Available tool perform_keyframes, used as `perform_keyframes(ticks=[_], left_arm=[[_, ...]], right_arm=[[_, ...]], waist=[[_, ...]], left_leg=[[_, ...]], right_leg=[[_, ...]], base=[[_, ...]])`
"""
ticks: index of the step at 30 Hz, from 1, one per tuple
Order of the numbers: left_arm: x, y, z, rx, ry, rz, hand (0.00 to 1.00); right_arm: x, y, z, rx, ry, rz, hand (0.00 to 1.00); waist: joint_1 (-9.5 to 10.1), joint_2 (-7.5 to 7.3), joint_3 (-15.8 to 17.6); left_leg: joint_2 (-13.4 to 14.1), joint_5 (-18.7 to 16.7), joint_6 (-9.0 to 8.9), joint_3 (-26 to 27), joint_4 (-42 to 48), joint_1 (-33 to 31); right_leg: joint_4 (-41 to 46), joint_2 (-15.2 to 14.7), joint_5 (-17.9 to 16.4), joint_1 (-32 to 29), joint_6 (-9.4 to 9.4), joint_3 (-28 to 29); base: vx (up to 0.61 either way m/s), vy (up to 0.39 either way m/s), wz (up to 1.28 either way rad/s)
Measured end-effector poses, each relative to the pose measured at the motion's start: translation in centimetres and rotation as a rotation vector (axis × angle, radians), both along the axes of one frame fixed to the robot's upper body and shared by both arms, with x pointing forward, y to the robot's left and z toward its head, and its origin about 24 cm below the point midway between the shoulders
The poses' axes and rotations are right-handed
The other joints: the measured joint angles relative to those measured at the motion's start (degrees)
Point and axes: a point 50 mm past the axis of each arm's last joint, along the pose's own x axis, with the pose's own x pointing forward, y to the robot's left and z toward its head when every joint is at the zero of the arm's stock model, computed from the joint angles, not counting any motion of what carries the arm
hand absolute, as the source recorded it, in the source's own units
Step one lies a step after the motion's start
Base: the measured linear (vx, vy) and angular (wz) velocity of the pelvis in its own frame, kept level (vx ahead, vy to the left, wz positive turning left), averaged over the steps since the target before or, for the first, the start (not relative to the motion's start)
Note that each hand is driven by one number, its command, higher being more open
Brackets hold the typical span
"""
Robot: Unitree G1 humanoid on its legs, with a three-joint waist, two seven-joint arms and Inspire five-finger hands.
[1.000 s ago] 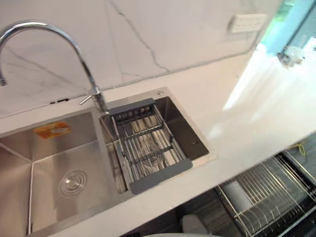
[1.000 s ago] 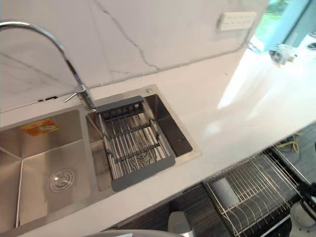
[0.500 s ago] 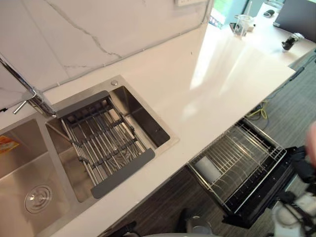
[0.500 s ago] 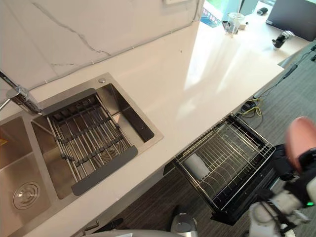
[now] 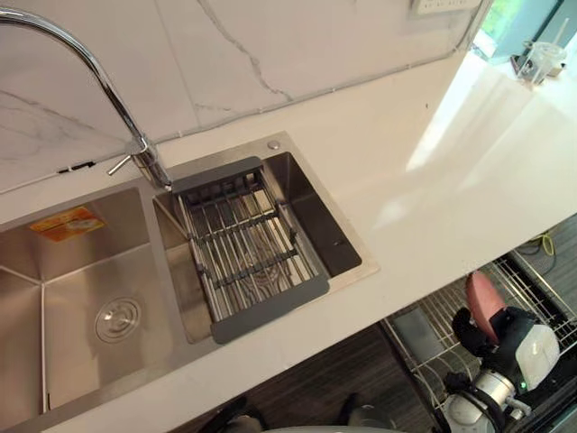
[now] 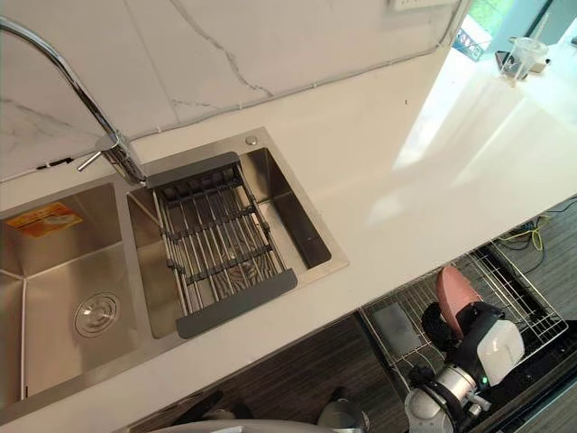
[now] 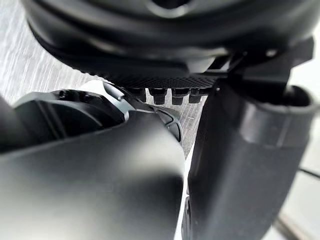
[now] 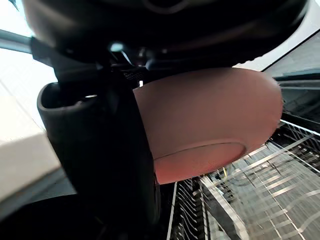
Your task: Walk over to the sink, pick up the cup, carry it to the dishwasher, place the cup inside the dishwasher, then close the dishwasher door
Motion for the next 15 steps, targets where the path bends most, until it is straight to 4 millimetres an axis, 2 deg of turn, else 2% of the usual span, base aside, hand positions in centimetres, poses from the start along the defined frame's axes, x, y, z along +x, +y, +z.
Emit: perform_keyframes(ticks=[4,8,9,10,11,13,15], left_arm=[[0.0,-0.5,0.0,-0.041,0.006,0.020,1.00],[0.7,-0.8,0.2,-0.064,-0.018,0.013,1.00],[0.8,-1.0,0.2,-0.078,-0.026,0.008,1.00],[1.1,-1.4,0.3,-0.104,-0.042,0.001,1.00],[1.2,-1.6,0.3,-0.116,-0.050,-0.001,1.00],[1.7,-2.3,0.3,-0.149,-0.070,-0.010,1.00],[1.7,-2.6,0.3,-0.167,-0.071,-0.009,1.00]], right_arm=[[0.7,-0.8,-0.7,0.004,0.084,-0.017,0.00],[2.2,-2.7,0.2,-0.045,0.099,-0.002,0.00],[2.7,-3.4,0.6,-0.066,0.095,0.004,0.00],[3.5,-4.5,1.6,-0.105,0.083,0.004,0.00],[4.0,-5.0,2.0,-0.119,0.074,0.004,0.00],[4.9,-6.3,3.1,-0.132,0.053,-0.018,0.00],[5.3,-6.7,3.3,-0.140,0.061,-0.030,0.00]], waist=[[-0.01,1.69,1.0],[-0.07,3.20,2.7],[-0.10,3.81,3.1],[-0.13,5.17,3.7],[-0.22,5.80,4.1],[-0.31,8.07,5.0],[-0.33,9.13,5.6]], left_leg=[[-0.7,0.7,0.73,-1.6,-0.6,-1.0],[-1.2,1.4,1.29,-2.8,-0.6,-2.0],[-1.4,1.7,1.35,-3.1,-0.6,-2.5],[-1.7,2.1,1.61,-3.6,-0.6,-3.4],[-1.8,2.3,1.78,-3.8,-0.6,-3.7],[-2.0,3.4,1.90,-5.0,-0.8,-4.9],[-2.0,4.3,1.86,-5.3,-1.1,-5.1]], right_leg=[[-0.6,-0.3,0.2,0.0,0.40,-0.7],[-0.7,-0.8,0.4,-0.3,0.56,-0.8],[-0.7,-1.0,0.4,-0.7,0.58,-0.8],[-0.7,-1.2,0.6,-1.3,0.86,-0.8],[-0.7,-1.3,0.6,-1.5,0.95,-0.8],[-0.7,-1.5,0.8,-2.2,1.04,-1.2],[-0.6,-1.5,0.9,-2.3,1.00,-1.4]], base=[[-0.05,-0.009,0.18],[-0.08,-0.002,0.18],[-0.11,-0.002,0.18],[-0.09,-0.002,0.18],[-0.12,-0.005,0.19],[-0.11,-0.028,0.17],[-0.09,-0.044,0.10]])
